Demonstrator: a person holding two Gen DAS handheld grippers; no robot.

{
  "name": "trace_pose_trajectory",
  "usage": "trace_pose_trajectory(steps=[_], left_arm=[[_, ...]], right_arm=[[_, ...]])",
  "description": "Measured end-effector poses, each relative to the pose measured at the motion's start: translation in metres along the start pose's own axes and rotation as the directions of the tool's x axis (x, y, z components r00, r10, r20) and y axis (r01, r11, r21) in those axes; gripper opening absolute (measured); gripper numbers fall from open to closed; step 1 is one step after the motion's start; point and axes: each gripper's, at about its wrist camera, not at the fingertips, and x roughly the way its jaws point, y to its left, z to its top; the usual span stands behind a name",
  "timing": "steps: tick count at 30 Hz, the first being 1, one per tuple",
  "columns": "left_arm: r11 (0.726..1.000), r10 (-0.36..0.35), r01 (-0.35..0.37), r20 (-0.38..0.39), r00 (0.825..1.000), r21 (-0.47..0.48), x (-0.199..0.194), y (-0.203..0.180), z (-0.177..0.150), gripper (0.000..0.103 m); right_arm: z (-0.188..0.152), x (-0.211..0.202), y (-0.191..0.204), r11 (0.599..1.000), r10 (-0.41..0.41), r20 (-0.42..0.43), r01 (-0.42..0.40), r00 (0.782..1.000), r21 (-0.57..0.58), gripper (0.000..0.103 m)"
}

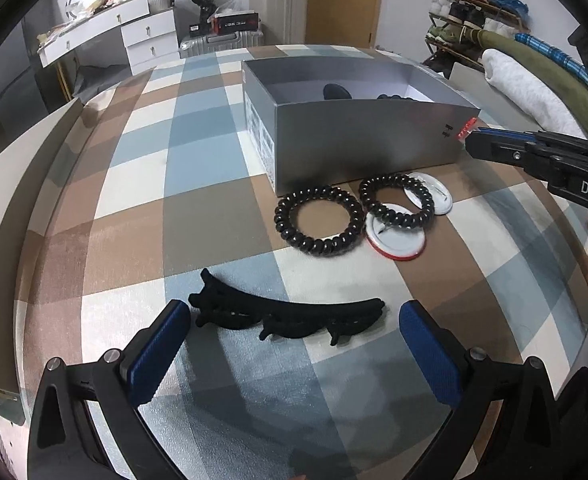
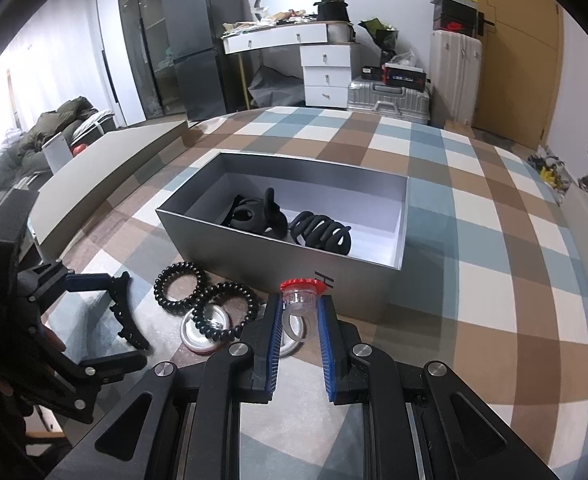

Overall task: Organize jewelry
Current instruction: 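Grasp the long black banana clip with the left tool while the right tool holds the container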

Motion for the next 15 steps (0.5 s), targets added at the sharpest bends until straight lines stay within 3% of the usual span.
trace_pose_trajectory(steps=[10, 13, 15], left_arm=[[0.999, 0.039, -0.039, -0.016, 0.999, 0.026, 0.0009, -0.0058, -0.0020, 0.100], [0.999, 0.025, -0.025, 0.002, 1.000, 0.045, -0.0022, -0.0082, -0.0018, 0.087], [0.998, 0.021, -0.022, 0.009, 1.000, 0.053, -0.0024, -0.0096, -0.0023, 0.087]], right_arm=[[-0.0001, 0.0000, 0.0013, 1.000, -0.001, 0.000, 0.001, 1.000, -0.003, 0.017], [-0.0003, -0.0004, 0.0018, 1.000, 0.000, 0.002, 0.000, 1.000, -0.005, 0.017], [-0.0001, -0.0006, 0.0018, 1.000, 0.001, 0.004, -0.001, 1.000, -0.006, 0.017]])
